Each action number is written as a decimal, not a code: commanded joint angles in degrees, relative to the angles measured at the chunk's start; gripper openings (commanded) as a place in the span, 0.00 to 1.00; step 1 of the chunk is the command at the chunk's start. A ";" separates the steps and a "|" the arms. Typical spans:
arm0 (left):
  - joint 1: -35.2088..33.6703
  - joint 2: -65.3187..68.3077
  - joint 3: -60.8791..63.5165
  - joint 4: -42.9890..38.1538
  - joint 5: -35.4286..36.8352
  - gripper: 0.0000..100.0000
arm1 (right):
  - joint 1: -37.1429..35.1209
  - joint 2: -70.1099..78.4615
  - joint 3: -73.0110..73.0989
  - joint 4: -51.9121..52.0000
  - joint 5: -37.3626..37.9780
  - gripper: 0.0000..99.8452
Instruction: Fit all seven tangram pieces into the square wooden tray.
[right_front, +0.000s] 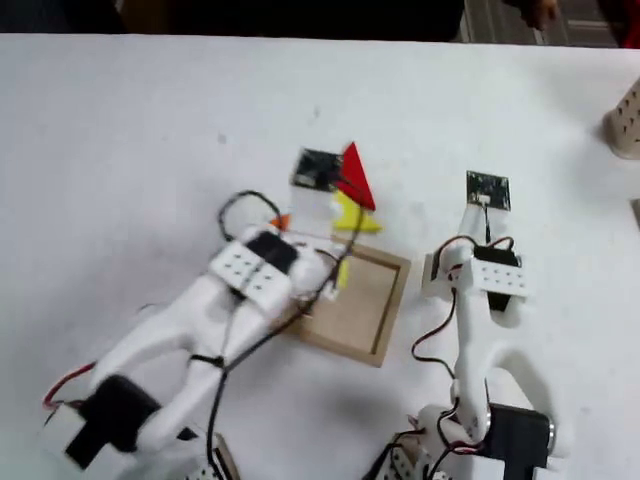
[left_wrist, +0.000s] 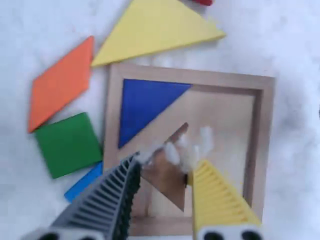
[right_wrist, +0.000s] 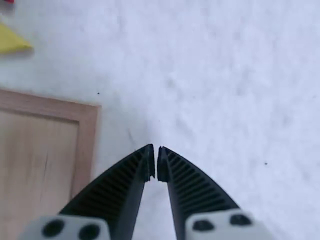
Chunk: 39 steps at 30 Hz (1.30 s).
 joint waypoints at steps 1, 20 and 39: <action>4.26 4.62 -2.02 -5.80 1.32 0.04 | 0.75 -2.86 -0.26 -0.66 0.18 0.02; 2.86 9.98 -7.12 2.29 0.79 0.23 | 0.40 -2.86 -0.18 -0.84 0.26 0.02; 10.77 4.53 5.80 -8.53 -6.86 0.02 | 0.40 -2.86 -0.18 -0.84 0.26 0.02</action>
